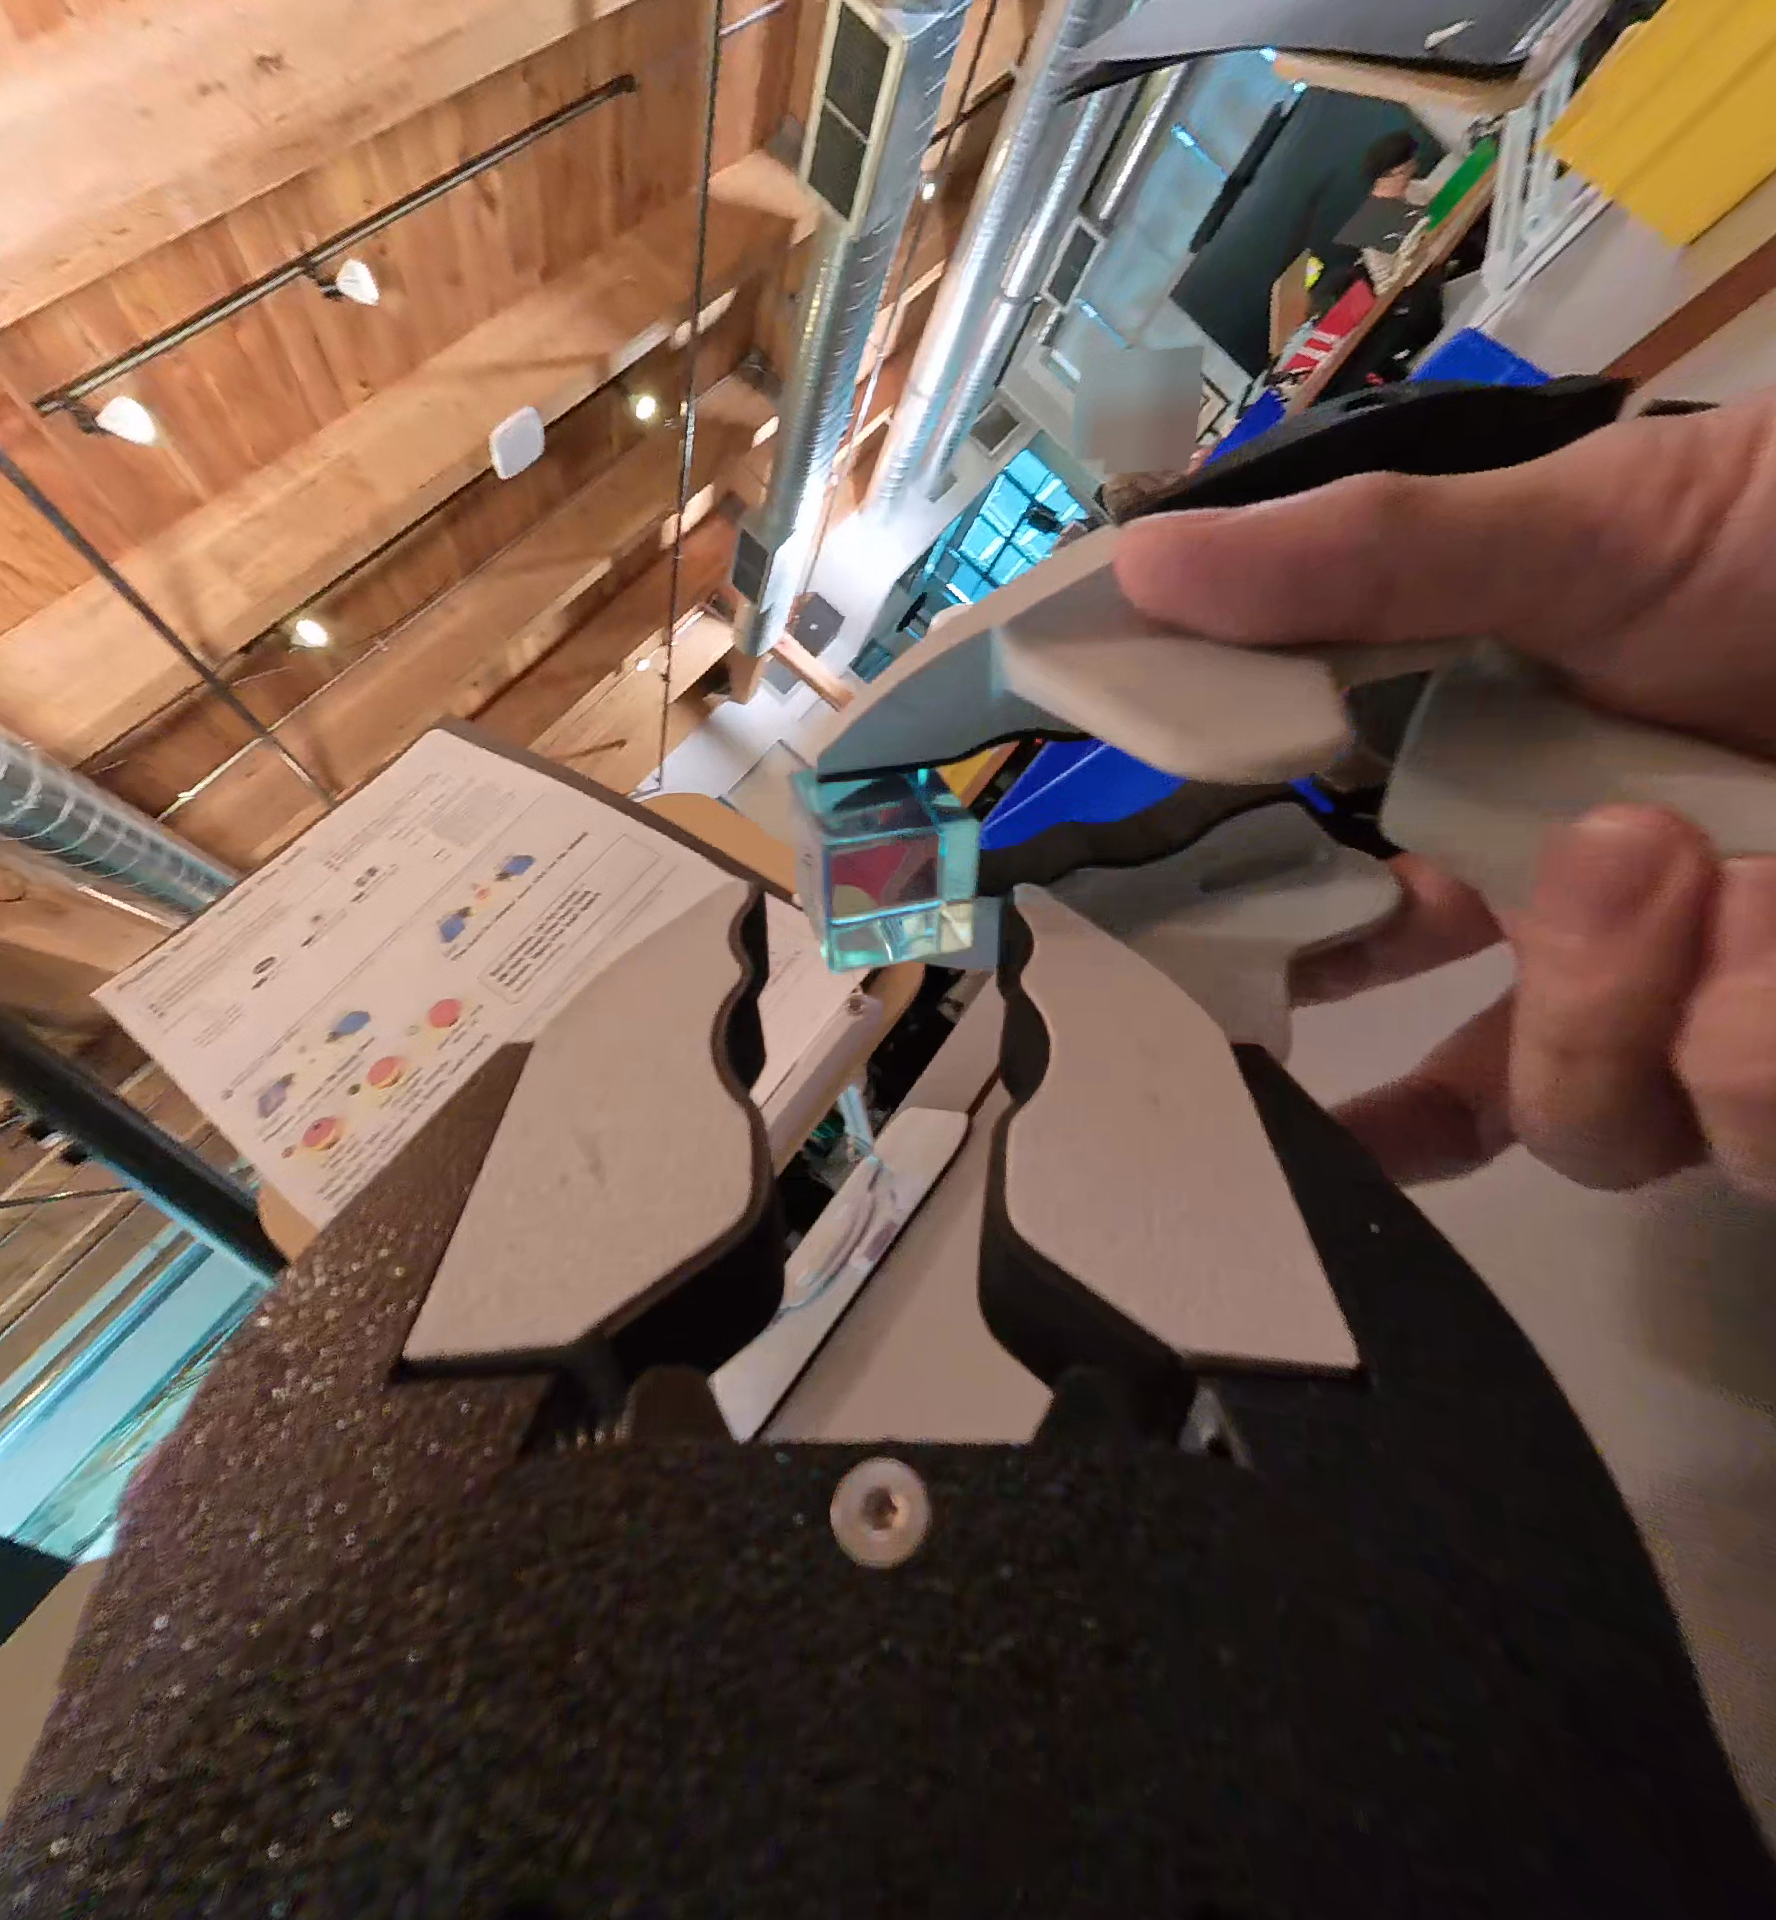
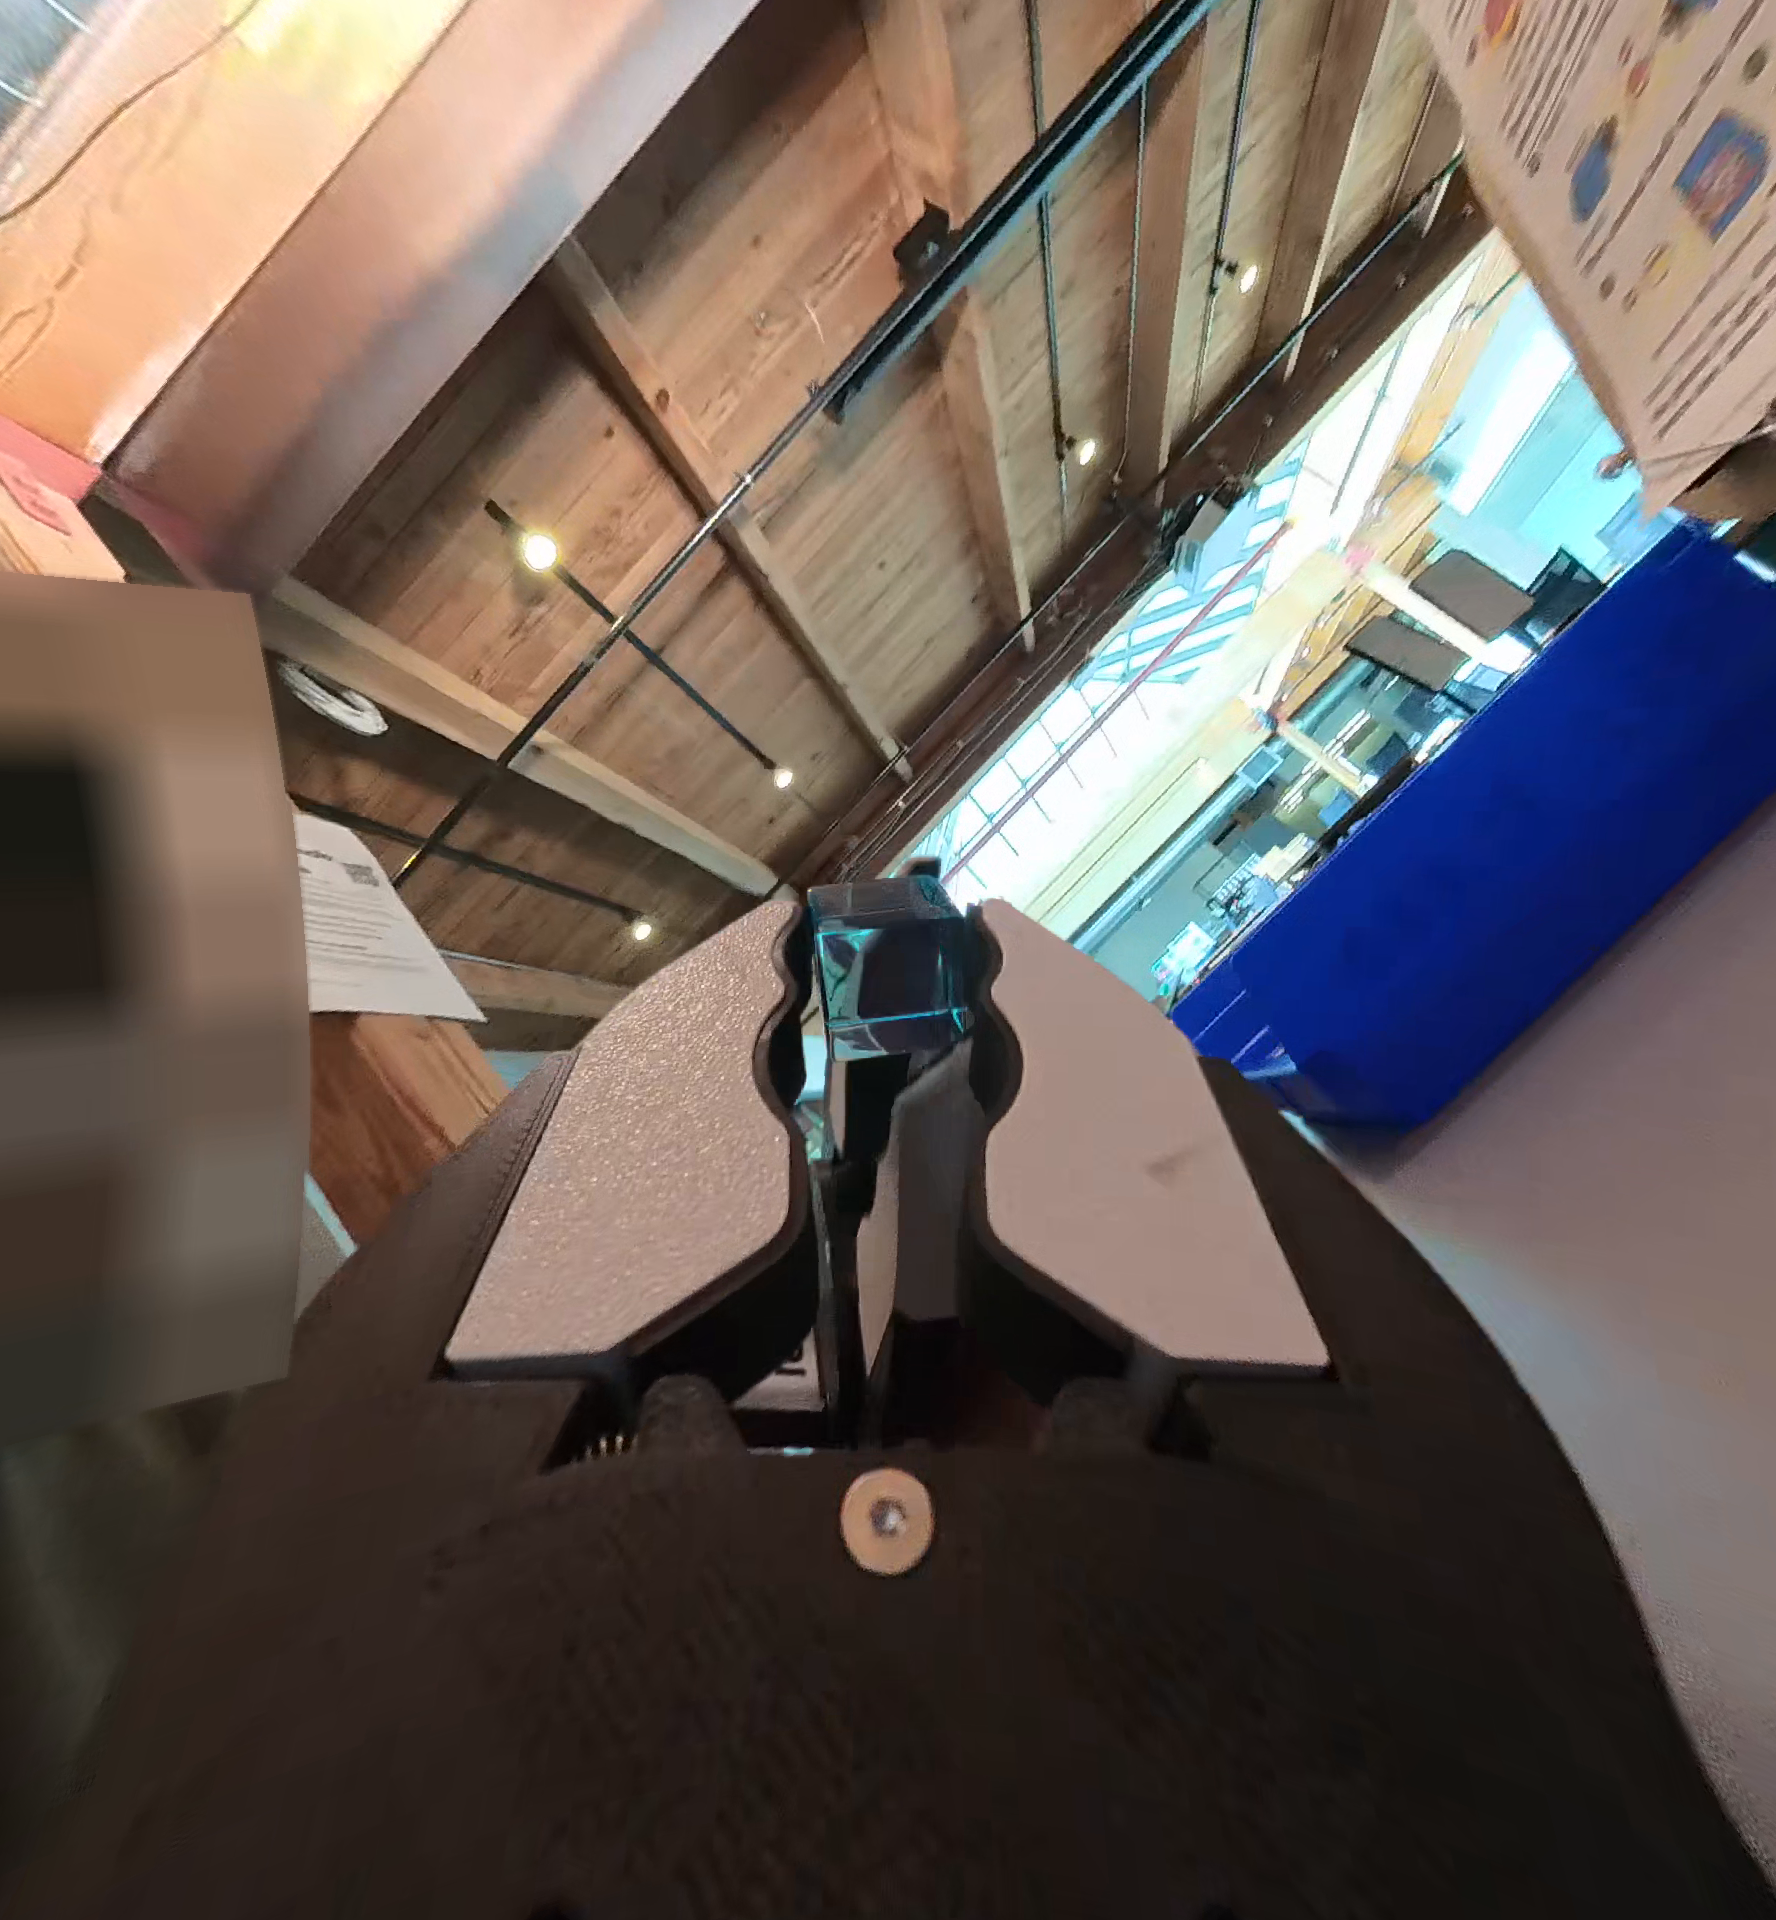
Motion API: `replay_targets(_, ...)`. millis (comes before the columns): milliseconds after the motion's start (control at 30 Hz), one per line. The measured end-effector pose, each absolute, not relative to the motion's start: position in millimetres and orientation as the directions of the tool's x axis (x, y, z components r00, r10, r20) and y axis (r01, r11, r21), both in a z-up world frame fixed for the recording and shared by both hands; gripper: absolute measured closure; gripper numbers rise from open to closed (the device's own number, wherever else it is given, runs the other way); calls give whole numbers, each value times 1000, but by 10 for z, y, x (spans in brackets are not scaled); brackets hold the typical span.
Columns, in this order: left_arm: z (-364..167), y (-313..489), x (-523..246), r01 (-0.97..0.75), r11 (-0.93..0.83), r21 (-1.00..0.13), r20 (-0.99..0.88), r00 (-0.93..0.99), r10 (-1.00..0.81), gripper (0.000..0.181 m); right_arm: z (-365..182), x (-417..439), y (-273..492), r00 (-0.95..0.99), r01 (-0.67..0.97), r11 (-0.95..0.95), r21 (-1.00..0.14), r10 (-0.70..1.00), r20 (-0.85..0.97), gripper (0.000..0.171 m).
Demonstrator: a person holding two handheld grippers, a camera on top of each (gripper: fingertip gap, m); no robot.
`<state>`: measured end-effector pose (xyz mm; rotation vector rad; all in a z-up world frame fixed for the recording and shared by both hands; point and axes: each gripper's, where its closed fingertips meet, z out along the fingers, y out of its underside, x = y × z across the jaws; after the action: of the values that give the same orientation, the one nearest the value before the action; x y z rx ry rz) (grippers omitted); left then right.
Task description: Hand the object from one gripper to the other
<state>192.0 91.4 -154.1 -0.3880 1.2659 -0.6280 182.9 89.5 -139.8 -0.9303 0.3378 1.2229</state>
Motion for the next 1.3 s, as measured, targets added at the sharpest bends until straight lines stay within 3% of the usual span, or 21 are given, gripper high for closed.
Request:
replay_targets(100,-1471,889,1858,255,768,-587,-751,182,-635,153,-1353,1786,880,330,-912,47,-408,673,-662,144)
replay_targets(300,-1547,889,1897,237,694,-680,-706,48,-707,154,-1395,1816,880,401,-871,60,-487,659,-637,144)
replay_targets(400,-1650,879,1909,223,519,-825,-558,-173,-812,154,-1413,1881,863,498,-804,80,-589,632,-594,124)
replay_targets(500,-1779,762,1810,132,237,-963,-271,-518,-811,154,-1421,1863,799,662,-621,109,-776,603,-445,115)
replay_targets(567,-1816,690,1679,33,78,-996,-79,-689,-720,154,-1495,1815,782,799,-391,144,-909,543,-257,110)
replay_targets(633,-1810,690,1605,-54,-31,-998,61,-754,-654,154,-1566,1758,773,882,-132,190,-973,471,-28,107)
replay_targets(733,-1778,683,1535,-160,-153,-975,219,-803,-555,154,-1632,1613,757,872,186,245,-951,405,275,104)
replay_targets(900,-1808,598,1432,-304,-207,-930,365,-836,-411,154,-1750,1411,752,747,494,282,-822,346,568,111)
replay_targets(1100,-1941,525,1413,-409,-175,-896,445,-818,-366,154,-1823,1321,764,661,615,290,-733,316,680,135)
replay_targets(1300,-1912,660,1582,-396,-281,-874,484,-755,-442,155,-1832,1492,871,697,661,176,-730,219,683,141)
